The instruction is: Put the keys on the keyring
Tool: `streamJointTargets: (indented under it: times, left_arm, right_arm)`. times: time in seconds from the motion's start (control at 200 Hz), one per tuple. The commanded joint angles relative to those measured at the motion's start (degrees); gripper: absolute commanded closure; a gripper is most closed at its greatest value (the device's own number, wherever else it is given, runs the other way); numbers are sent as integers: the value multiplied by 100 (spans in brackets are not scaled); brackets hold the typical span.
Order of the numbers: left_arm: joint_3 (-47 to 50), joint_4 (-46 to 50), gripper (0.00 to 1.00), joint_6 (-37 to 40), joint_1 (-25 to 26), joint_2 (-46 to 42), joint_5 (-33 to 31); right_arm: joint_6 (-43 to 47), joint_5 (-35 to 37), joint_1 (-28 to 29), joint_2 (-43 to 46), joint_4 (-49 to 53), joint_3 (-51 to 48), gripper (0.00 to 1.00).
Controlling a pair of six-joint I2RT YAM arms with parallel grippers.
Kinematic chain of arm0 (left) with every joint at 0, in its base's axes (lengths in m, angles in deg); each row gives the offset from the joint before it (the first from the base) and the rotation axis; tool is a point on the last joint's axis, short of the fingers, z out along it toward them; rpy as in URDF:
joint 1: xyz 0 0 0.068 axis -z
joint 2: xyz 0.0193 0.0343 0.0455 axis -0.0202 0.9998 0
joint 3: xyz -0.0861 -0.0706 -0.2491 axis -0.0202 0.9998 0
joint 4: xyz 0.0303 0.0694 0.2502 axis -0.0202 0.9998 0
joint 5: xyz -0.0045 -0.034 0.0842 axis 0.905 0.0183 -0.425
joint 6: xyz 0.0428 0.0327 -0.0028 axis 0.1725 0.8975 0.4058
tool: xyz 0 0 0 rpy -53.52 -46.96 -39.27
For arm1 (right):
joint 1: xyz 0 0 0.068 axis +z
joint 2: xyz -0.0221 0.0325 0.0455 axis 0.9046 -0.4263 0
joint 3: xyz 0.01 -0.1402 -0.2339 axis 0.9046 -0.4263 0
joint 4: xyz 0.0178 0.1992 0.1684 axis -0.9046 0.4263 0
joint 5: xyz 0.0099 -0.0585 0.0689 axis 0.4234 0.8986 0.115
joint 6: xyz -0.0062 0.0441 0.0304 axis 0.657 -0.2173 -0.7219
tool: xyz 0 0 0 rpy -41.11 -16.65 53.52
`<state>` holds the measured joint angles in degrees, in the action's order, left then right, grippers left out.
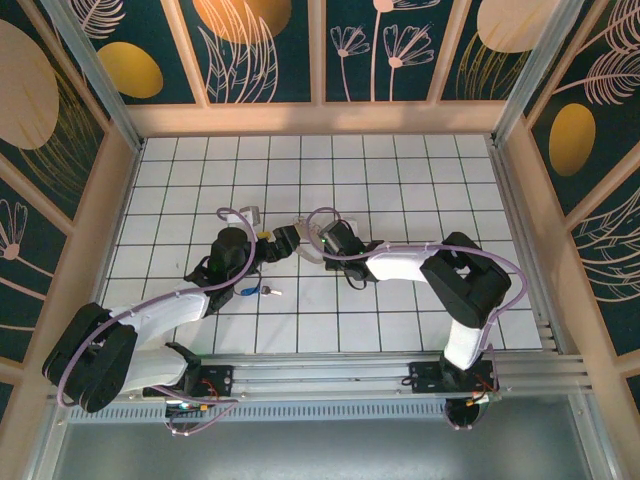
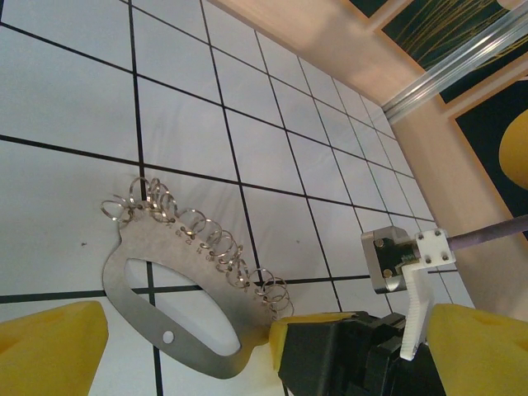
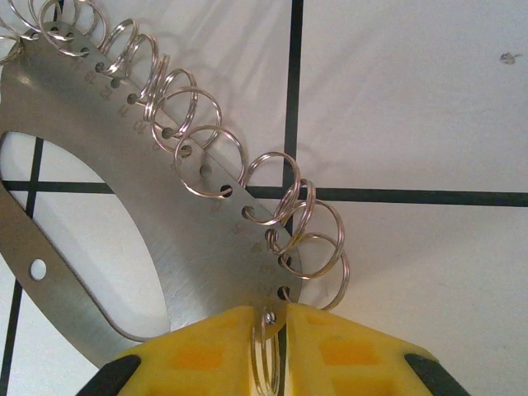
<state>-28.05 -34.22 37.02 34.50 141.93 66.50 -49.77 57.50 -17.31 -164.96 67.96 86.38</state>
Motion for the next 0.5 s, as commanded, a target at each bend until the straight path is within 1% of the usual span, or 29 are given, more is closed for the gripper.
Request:
streamJointTargets:
  times: [0.0,0.165,0.28,0.496]
  left_arm:
    - [51,-209,1,70,31,-45,65]
    - [52,-230,1,70,32,-36,88]
    - [46,-238,1,57,32,-28,82]
    - [-94,-64,1,62,32,-115,30]
  right_arm:
    - [34,162,26,-51,149,145,83]
    - [41,187,26,0,160,105,88]
    - [68,198,26,29,174,99,100]
    - [292,191,21,379,246,106,100]
